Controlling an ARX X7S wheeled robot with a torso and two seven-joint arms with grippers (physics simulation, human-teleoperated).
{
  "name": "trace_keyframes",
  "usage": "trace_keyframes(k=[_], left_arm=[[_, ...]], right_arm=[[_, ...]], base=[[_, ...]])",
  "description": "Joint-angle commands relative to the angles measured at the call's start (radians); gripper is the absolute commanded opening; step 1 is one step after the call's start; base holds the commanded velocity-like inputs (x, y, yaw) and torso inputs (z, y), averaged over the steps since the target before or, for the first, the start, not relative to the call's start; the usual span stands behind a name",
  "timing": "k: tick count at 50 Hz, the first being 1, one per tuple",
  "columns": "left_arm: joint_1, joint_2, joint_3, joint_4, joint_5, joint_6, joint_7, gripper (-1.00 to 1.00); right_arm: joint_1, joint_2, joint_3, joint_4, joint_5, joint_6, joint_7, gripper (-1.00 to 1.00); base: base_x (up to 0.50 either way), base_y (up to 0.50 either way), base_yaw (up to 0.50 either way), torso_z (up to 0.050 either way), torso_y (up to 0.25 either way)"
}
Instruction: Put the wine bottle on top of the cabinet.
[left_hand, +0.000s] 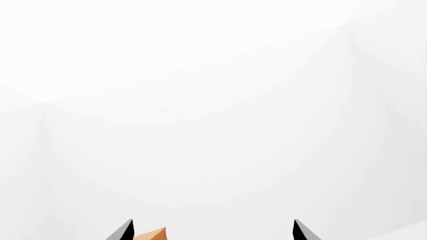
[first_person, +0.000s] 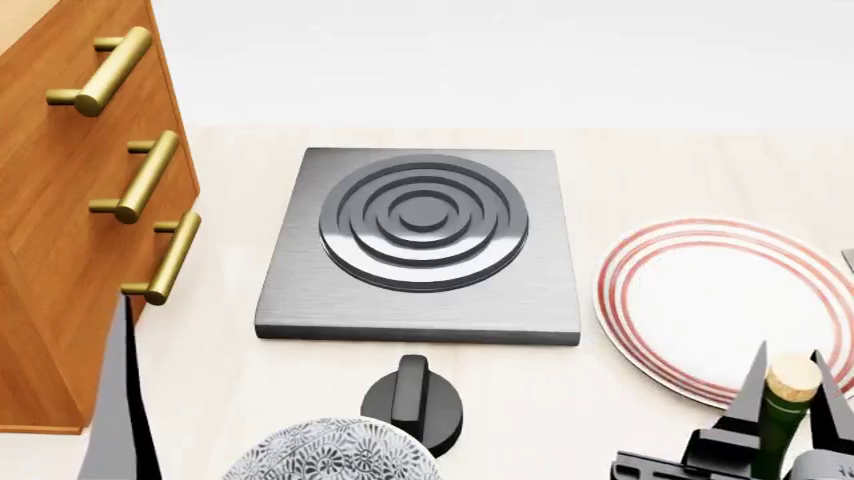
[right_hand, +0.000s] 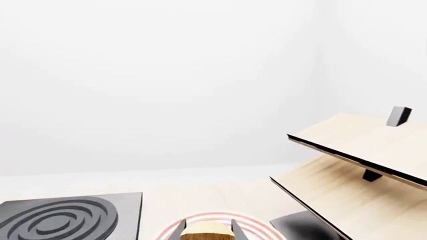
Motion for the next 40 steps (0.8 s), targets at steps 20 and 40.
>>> trace_keyframes(k=[20, 40], left_arm=[[-0.003, 0.0, 0.006, 0.0, 0.003, -0.007, 0.002, 1.0], [-0.001, 0.0, 0.015, 0.0, 0.01, -0.012, 0.001, 1.0]], right_arm=[[0.052, 0.015, 0.01, -0.034, 0.018, 0.063, -0.002, -1.0], [0.254, 0.056, 0.064, -0.09, 0.187, 0.175, -0.066, -1.0]], base=[[0.0, 0.0, 0.0, 0.0, 0.0], [0.0, 0.0, 0.0, 0.0, 0.001]])
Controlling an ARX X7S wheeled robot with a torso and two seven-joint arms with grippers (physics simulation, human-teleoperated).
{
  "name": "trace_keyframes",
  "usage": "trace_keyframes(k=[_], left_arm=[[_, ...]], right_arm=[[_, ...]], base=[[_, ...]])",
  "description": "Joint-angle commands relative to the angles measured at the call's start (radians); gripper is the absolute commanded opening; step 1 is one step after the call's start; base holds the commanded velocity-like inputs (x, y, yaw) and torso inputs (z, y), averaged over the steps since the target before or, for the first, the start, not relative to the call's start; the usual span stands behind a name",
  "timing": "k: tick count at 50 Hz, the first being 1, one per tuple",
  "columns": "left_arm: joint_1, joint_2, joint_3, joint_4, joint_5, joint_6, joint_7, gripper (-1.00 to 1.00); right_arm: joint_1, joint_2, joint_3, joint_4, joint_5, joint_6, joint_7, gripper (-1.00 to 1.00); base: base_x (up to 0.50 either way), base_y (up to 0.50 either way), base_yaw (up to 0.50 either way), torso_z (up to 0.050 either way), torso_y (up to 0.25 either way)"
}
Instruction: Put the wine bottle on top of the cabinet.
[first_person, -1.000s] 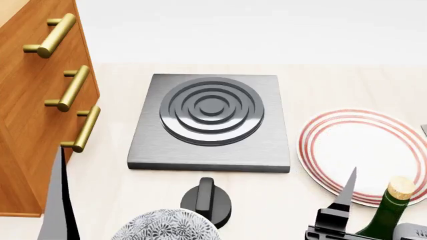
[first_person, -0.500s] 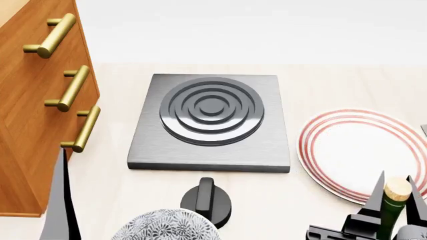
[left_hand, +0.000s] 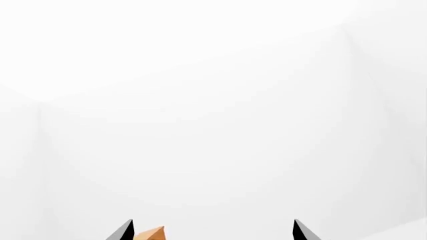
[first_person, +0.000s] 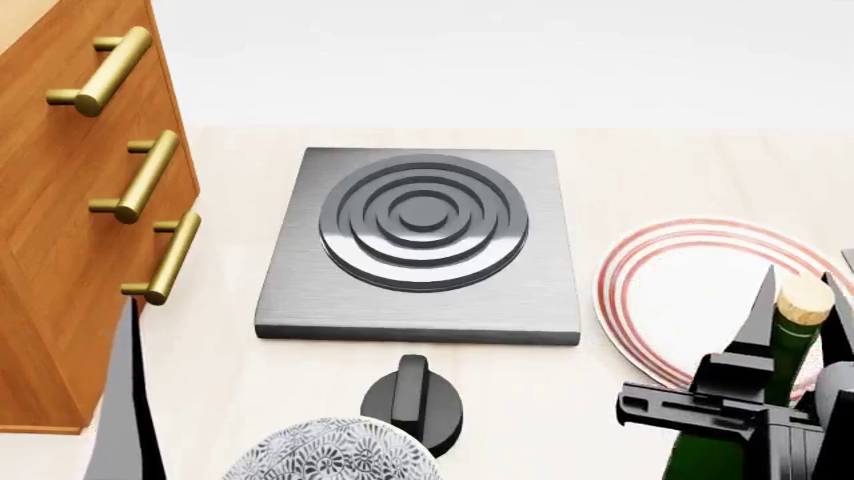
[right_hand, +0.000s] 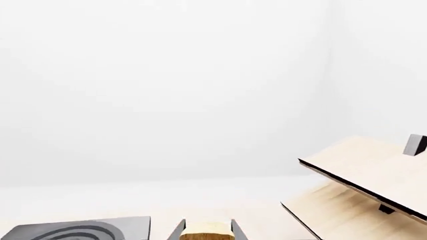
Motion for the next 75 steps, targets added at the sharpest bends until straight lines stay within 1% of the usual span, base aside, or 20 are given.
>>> trace_keyframes(k=[1, 6, 7, 12, 24, 35, 53, 62, 68, 72, 74, 75], left_arm=[[0.002, 0.0, 0.005, 0.0, 0.004, -0.001, -0.001, 1.0], [0.004, 0.0, 0.015, 0.0, 0.01, -0.002, -0.001, 1.0], [0.003, 0.0, 0.013, 0.0, 0.011, -0.003, 0.0, 1.0], [0.002, 0.0, 0.011, 0.0, 0.016, -0.014, 0.003, 1.0], [0.009, 0.0, 0.026, 0.0, 0.027, -0.024, 0.016, 1.0], [0.008, 0.0, 0.026, 0.0, 0.026, -0.03, 0.02, 1.0], [0.007, 0.0, 0.031, 0.0, 0.025, -0.041, 0.024, 1.0], [0.007, 0.0, 0.031, 0.0, 0.014, -0.045, 0.018, 1.0], [0.01, 0.0, 0.066, 0.0, 0.033, -0.059, 0.024, 1.0], [0.011, 0.0, 0.112, 0.0, 0.034, -0.074, 0.019, 1.0], [0.008, 0.0, 0.123, 0.0, 0.0, -0.095, 0.005, 1.0], [-0.007, 0.0, 0.154, 0.0, 0.01, -0.122, 0.001, 1.0]], right_arm=[[0.123, 0.008, 0.027, -0.036, 0.073, 0.064, -0.053, -1.0], [0.207, -0.001, 0.023, -0.039, 0.129, 0.116, -0.087, -1.0], [0.25, -0.003, 0.002, -0.047, 0.129, 0.158, -0.106, -1.0], [0.366, -0.024, -0.018, -0.051, 0.196, 0.238, -0.161, -1.0], [0.518, -0.09, -0.025, -0.033, 0.292, 0.307, -0.207, -1.0], [0.636, -0.176, -0.077, -0.002, 0.295, 0.376, -0.231, -1.0], [0.691, -0.292, -0.135, 0.053, 0.261, 0.387, -0.266, -1.0], [0.696, -0.315, -0.147, 0.065, 0.245, 0.382, -0.276, -1.0], [0.698, -0.317, -0.146, 0.069, 0.244, 0.379, -0.279, -1.0], [0.701, -0.317, -0.141, 0.07, 0.247, 0.378, -0.275, -1.0], [0.706, -0.319, -0.139, 0.073, 0.25, 0.378, -0.275, -1.0], [0.709, -0.32, -0.137, 0.075, 0.25, 0.378, -0.274, -1.0]], base=[[0.0, 0.0, 0.0, 0.0, 0.0], [0.0, 0.0, 0.0, 0.0, 0.002], [0.0, 0.0, 0.0, 0.0, 0.0], [0.0, 0.0, 0.0, 0.0, 0.0], [0.0, 0.0, 0.0, 0.0, 0.001], [0.0, 0.0, 0.0, 0.0, 0.001], [0.0, 0.0, 0.0, 0.0, 0.001], [0.0, 0.0, 0.0, 0.0, 0.0], [0.0, 0.0, 0.0, 0.0, 0.002], [0.0, 0.0, 0.0, 0.0, 0.0], [0.0, 0.0, 0.0, 0.0, 0.0], [0.0, 0.0, 0.0, 0.0, 0.0]])
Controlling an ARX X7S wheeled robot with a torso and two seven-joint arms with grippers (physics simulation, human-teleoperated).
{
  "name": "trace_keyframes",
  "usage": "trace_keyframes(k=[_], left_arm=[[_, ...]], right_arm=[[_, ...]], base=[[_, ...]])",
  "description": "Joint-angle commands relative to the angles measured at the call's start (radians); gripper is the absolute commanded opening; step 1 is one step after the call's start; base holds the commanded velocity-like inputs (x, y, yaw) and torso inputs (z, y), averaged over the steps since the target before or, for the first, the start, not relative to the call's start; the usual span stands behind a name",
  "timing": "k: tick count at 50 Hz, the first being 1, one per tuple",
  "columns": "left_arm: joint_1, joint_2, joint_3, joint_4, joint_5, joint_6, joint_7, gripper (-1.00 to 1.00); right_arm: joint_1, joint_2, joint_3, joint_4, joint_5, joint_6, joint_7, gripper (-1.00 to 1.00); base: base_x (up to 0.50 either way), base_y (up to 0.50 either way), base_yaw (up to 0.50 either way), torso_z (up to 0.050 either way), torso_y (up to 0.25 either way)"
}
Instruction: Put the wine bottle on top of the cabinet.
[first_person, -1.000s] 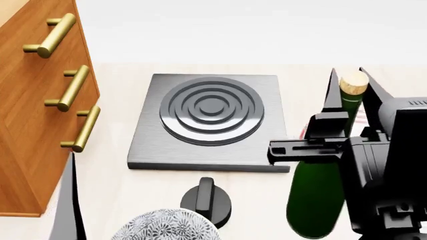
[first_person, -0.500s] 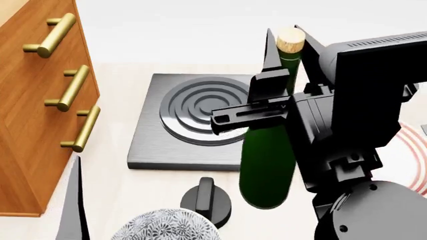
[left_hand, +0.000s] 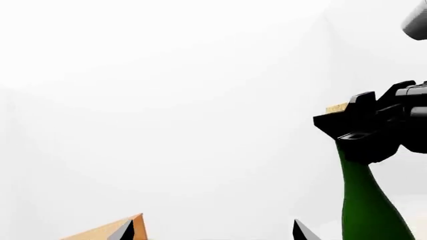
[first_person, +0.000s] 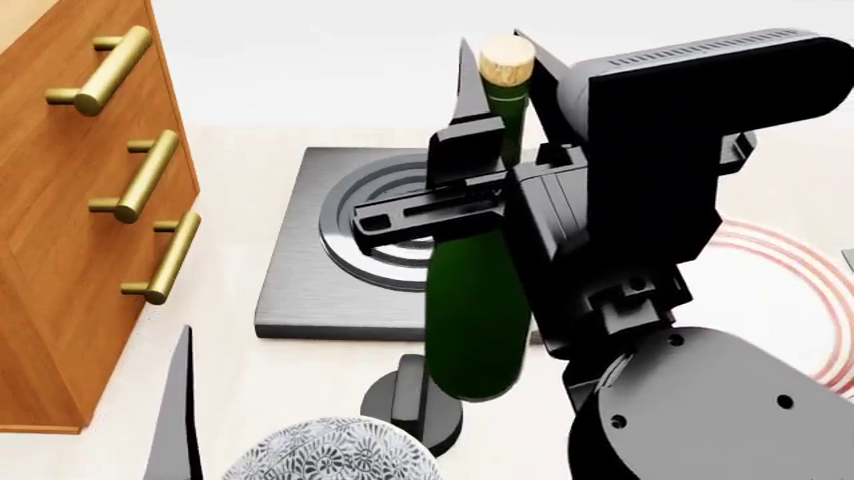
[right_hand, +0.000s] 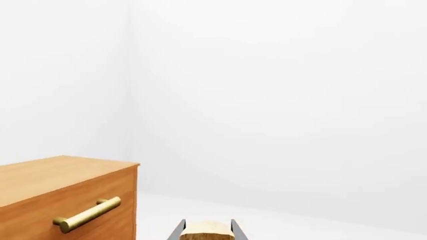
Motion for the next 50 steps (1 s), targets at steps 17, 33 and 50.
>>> trace_keyframes(k=[17, 33, 50], left_arm=[[-0.317, -0.026, 0.191, -0.114, -0.069, -0.268, -0.02, 1.0], [-0.429, -0.01, 0.18, -0.273, -0.298, -0.237, -0.08, 1.0], [-0.405, -0.025, 0.111, -0.316, -0.522, -0.178, -0.108, 1.0]], right_arm=[[0.046, -0.044, -0.005, 0.017, -0.038, 0.013, -0.02, -1.0], [0.046, -0.046, -0.002, 0.02, -0.037, 0.004, -0.029, -1.0], [0.054, -0.046, 0.0, 0.016, -0.031, 0.008, -0.024, -1.0]], base=[[0.0, 0.0, 0.0, 0.0, 0.001], [0.0, 0.0, 0.0, 0.0, 0.001], [0.0, 0.0, 0.0, 0.001, 0.001]])
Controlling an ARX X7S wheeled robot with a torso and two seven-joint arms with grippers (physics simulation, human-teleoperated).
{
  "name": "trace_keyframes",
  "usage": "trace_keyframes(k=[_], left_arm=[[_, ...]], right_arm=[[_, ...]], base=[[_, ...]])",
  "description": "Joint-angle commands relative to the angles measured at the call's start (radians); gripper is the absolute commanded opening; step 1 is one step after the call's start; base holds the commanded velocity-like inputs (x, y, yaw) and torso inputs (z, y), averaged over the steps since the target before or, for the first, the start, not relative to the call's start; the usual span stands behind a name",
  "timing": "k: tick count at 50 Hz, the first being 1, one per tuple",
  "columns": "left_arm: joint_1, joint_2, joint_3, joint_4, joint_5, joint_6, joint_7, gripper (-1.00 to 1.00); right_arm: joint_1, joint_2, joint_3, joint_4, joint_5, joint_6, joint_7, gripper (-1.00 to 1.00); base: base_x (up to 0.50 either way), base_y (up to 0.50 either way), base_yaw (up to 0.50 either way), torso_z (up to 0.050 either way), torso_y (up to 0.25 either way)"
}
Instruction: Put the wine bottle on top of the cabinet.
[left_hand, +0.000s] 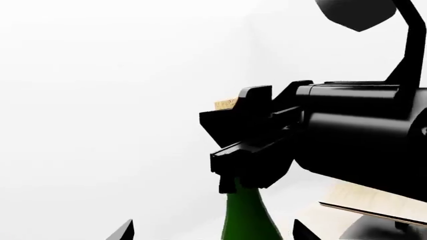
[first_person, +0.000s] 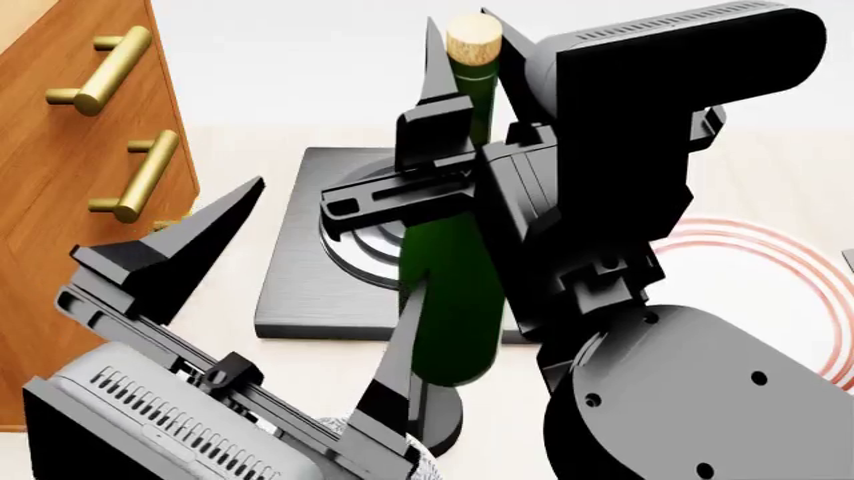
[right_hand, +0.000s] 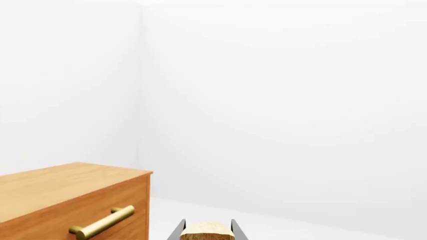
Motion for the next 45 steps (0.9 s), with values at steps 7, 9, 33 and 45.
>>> trace_keyframes(k=[7, 9, 33, 45], left_arm=[[0.02, -0.004, -0.07, -0.107, -0.235, 0.1, -0.018, 1.0], [0.024, -0.008, -0.063, -0.119, -0.246, 0.109, -0.02, 1.0], [-0.021, -0.029, 0.065, -0.246, -0.217, 0.174, -0.09, 1.0], [-0.057, -0.038, 0.112, -0.289, -0.202, 0.166, -0.114, 1.0]], right_arm=[[0.017, -0.004, 0.014, -0.008, -0.024, 0.006, -0.004, -1.0], [0.017, -0.004, 0.015, -0.008, -0.022, 0.007, -0.002, -1.0], [-0.016, -0.001, 0.017, -0.019, -0.028, -0.019, -0.009, -1.0], [-0.012, 0.001, 0.02, -0.023, -0.022, -0.018, -0.006, -1.0]], base=[[0.0, 0.0, 0.0, 0.0, 0.001], [0.0, 0.0, 0.0, 0.0, 0.0], [0.0, 0.0, 0.0, 0.0, 0.0], [0.0, 0.0, 0.0, 0.0, 0.001]])
